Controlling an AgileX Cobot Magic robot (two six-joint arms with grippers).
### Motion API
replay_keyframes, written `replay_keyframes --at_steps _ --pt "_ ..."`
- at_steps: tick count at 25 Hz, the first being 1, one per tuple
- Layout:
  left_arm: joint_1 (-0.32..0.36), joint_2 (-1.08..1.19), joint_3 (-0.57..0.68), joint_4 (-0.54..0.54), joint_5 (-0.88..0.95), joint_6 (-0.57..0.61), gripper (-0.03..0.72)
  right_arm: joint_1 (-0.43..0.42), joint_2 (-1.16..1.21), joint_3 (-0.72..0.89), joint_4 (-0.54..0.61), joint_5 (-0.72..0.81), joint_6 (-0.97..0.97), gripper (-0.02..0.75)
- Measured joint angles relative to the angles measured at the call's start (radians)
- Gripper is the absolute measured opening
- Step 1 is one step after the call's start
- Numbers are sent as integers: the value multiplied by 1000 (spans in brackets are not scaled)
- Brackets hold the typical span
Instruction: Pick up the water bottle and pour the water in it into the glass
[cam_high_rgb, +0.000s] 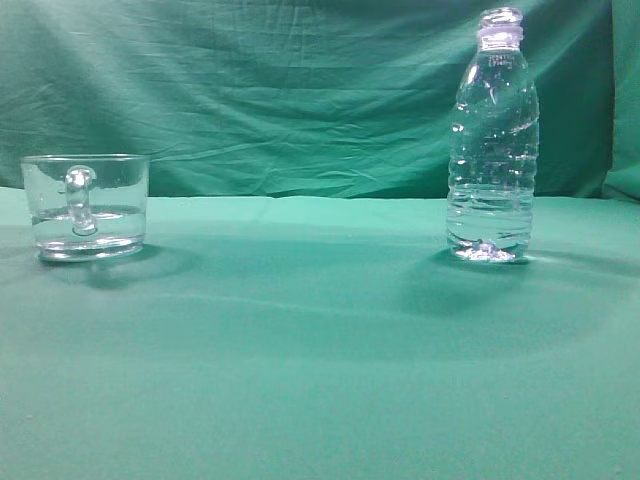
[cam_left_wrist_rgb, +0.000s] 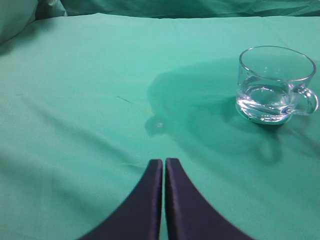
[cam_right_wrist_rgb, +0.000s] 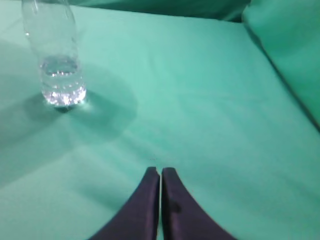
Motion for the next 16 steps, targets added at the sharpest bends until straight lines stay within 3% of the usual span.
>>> replay_keyframes --at_steps 16 --pt "0 0 0 0 0 0 0 0 0 14 24 -29 35 0"
